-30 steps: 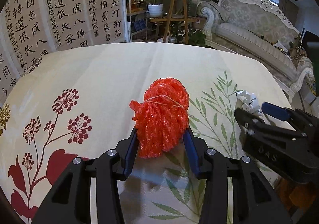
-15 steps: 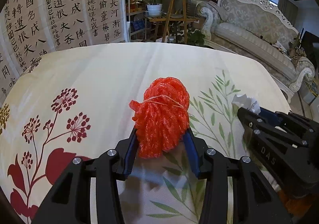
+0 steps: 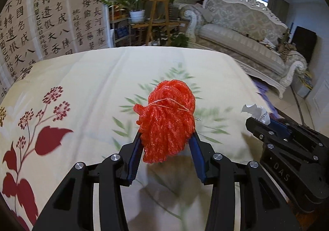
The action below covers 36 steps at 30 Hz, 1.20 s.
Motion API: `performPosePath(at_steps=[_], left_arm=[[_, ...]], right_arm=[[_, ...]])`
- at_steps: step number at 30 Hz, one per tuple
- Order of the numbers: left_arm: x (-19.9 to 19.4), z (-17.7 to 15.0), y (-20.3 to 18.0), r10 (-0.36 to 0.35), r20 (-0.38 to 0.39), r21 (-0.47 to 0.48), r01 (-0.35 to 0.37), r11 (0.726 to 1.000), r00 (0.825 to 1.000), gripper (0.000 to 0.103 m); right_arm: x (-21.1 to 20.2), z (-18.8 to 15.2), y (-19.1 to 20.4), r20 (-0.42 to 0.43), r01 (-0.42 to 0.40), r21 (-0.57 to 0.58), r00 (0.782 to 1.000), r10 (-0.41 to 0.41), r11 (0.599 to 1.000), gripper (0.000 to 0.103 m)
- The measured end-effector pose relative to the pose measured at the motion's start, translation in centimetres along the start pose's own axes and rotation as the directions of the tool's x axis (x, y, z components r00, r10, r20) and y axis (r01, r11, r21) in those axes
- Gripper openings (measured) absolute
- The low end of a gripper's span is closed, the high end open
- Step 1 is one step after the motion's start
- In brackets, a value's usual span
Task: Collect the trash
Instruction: 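Carry the red mesh bag and white paper over the black bin with both tools, then open both tools to drop the mesh bag and paper into the bin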
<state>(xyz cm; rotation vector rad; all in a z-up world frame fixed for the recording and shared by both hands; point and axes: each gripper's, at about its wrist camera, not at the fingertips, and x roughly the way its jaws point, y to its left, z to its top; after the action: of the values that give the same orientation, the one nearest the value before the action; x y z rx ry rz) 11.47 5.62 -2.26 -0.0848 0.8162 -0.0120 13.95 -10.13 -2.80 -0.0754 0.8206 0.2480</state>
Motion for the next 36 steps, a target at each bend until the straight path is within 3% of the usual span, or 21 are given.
performPosePath(at_steps=[8, 17, 26, 36], left_arm=[[-2.9, -1.1, -5.6, -0.092, 0.06, 0.072, 0.088, 0.994, 0.994, 0.045], [-2.7, -1.9, -12.0, -0.179, 0.066, 0.173, 0.165, 0.971, 0.982, 0.045], [-0.5, -2.2, -17.1, -0.218, 0.018, 0.25, 0.207, 0.946, 0.976, 0.046], [0.9, -2.1, -20.9, -0.21, 0.032, 0.312, 0.19, 0.931, 0.977, 0.048]], right_arm=[[-4.6, -2.9, -5.4, 0.047, 0.085, 0.086, 0.995, -0.089, 0.993, 0.024], [-8.1, -6.1, -12.3, 0.063, 0.206, 0.206, 0.973, -0.223, 0.957, 0.024], [-8.2, -8.0, -17.6, 0.03, 0.286, 0.289, 0.951, -0.308, 0.914, 0.024], [-6.9, -9.1, -21.0, 0.009, 0.296, 0.343, 0.948, -0.319, 0.891, 0.024]])
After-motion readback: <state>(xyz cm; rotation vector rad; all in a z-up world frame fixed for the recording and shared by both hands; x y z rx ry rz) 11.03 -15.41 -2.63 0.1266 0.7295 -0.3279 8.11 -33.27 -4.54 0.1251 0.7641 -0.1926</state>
